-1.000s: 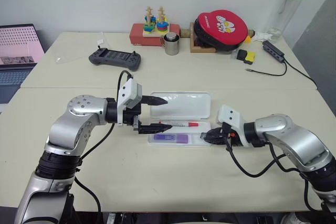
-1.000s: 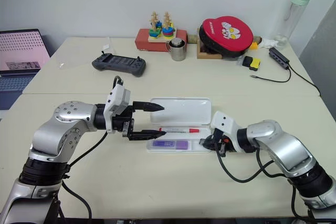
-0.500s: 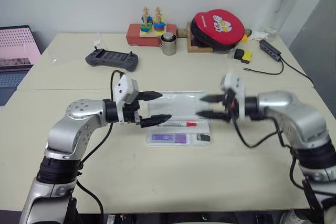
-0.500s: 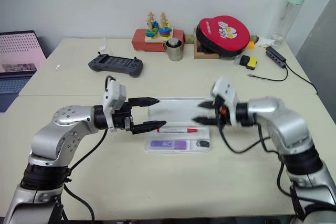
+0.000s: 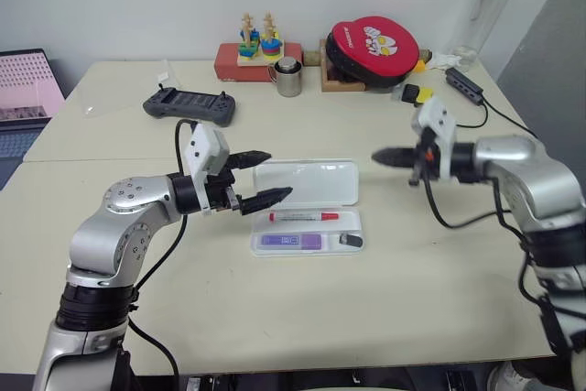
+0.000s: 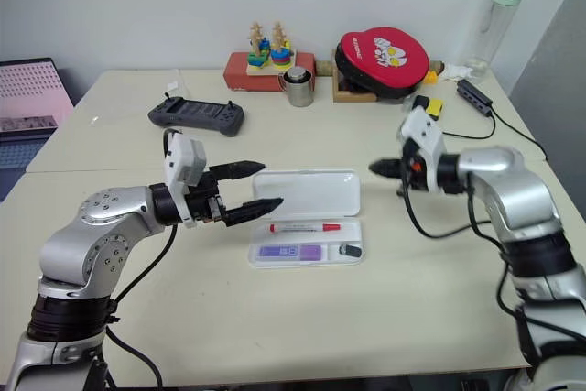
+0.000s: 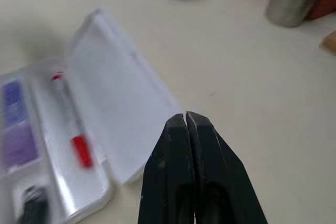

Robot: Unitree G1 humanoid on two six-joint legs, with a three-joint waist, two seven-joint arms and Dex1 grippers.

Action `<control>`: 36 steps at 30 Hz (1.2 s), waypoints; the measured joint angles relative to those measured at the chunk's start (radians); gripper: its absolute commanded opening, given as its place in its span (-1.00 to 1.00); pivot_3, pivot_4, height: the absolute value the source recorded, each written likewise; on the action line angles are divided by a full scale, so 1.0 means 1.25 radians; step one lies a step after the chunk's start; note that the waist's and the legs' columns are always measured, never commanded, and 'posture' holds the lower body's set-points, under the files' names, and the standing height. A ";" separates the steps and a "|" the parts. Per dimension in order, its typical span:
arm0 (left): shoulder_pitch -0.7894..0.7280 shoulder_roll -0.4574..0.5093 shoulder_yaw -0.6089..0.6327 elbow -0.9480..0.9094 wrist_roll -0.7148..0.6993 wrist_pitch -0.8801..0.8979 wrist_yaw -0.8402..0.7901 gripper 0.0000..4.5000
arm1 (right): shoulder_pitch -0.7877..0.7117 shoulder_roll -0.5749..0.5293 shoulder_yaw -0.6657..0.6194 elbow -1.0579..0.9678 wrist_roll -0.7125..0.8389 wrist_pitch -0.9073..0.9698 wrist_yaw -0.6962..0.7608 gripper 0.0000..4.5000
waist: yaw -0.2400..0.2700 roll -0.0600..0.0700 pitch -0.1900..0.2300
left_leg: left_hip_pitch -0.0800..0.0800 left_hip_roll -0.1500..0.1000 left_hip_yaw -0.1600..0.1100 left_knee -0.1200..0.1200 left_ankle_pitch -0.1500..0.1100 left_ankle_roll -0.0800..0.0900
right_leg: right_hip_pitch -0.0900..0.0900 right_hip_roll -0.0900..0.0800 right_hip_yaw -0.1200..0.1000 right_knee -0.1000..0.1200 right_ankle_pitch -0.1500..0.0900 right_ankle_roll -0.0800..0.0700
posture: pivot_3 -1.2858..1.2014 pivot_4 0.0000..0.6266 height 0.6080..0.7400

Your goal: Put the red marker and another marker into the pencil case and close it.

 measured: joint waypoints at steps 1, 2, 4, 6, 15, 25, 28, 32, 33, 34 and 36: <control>-0.002 -0.006 0.009 0.004 -0.009 0.007 0.015 1.00 | -0.030 0.009 0.000 0.037 -0.014 -0.019 -0.011 -0.99 | 0.001 0.000 0.000 | 0.000 0.000 0.000 0.000 0.000 0.000 | 0.000 0.000 0.000 0.000 0.000 0.000 | 0.03 -0.52 1.00; -0.001 -0.007 0.013 0.007 -0.013 0.010 0.028 1.00 | -0.051 0.016 0.002 0.068 -0.031 -0.039 -0.016 -0.99 | 0.002 0.000 0.000 | 0.000 0.000 -0.001 0.000 0.000 0.000 | 0.000 0.000 0.000 0.000 0.000 0.000 | 0.03 -0.52 1.00; 0.003 -0.011 0.032 0.008 -0.022 0.018 0.049 1.00 | -0.101 0.049 0.022 0.164 -0.069 -0.078 -0.022 -0.99 | 0.002 0.000 0.000 | -0.001 -0.001 -0.001 -0.001 0.000 0.000 | 0.000 0.000 0.000 -0.001 0.000 0.000 | 0.03 -0.52 1.00; 0.011 -0.016 0.048 0.003 -0.031 0.029 0.074 1.00 | -0.154 0.095 0.066 0.283 -0.117 -0.121 -0.007 -0.99 | -0.001 0.000 0.000 | -0.001 -0.001 0.000 -0.001 0.000 0.000 | 0.000 -0.001 -0.001 -0.002 0.000 0.000 | 0.03 -0.52 1.00; 0.103 -0.001 0.102 -0.068 -0.091 0.080 0.115 1.00 | -0.194 0.177 0.151 0.528 -0.213 -0.261 0.139 -0.99 | -0.006 0.000 0.000 | -0.002 -0.001 -0.003 0.000 0.000 0.000 | -0.001 -0.001 -0.001 -0.001 0.000 0.000 | 0.03 -0.52 1.00; 0.130 0.061 0.106 -0.083 -0.118 0.100 0.086 1.00 | -0.138 0.163 0.114 0.338 -0.155 -0.244 0.292 -0.99 | -0.009 0.000 0.000 | -0.003 -0.001 -0.003 -0.001 0.000 0.000 | -0.001 -0.001 -0.001 -0.001 0.000 0.000 | 0.03 -0.52 1.00; 0.134 0.087 0.101 -0.084 -0.119 0.108 0.060 1.00 | -0.082 0.150 0.117 0.239 -0.144 -0.213 0.318 -0.99 | -0.007 0.000 0.000 | -0.003 -0.001 -0.003 0.000 0.000 0.000 | -0.002 -0.001 -0.001 -0.001 0.000 0.000 | 0.03 -0.52 1.00; 0.140 0.114 0.100 -0.087 -0.119 0.109 0.031 1.00 | -0.031 0.121 0.135 0.135 -0.148 -0.183 0.338 -0.99 | -0.007 0.000 0.000 | -0.003 -0.001 -0.003 -0.001 0.000 0.000 | -0.002 -0.001 -0.001 -0.001 0.000 0.000 | 0.03 -0.52 1.00; 0.149 0.124 0.100 -0.092 -0.119 0.112 0.022 1.00 | -0.017 0.114 0.145 0.105 -0.150 -0.177 0.342 -0.99 | -0.007 0.000 0.000 | -0.003 0.000 -0.003 -0.001 0.000 0.000 | -0.002 -0.001 -0.001 -0.001 0.000 0.000 | 0.03 -0.52 1.00; 0.156 0.132 0.100 -0.092 -0.120 0.114 0.012 1.00 | -0.002 0.108 0.156 0.077 -0.155 -0.172 0.344 -0.99 | -0.007 0.000 0.000 | -0.003 -0.001 -0.003 -0.001 0.000 0.000 | -0.002 -0.001 -0.001 -0.001 0.000 0.000 | 0.03 -0.52 1.00; 0.171 0.148 0.100 -0.098 -0.120 0.118 -0.006 1.00 | 0.029 0.100 0.180 0.032 -0.161 -0.164 0.345 -0.99 | -0.007 0.000 0.000 | -0.003 0.000 -0.003 -0.001 0.000 0.000 | -0.002 -0.001 -0.001 -0.001 0.000 0.000 | 0.03 -0.52 1.00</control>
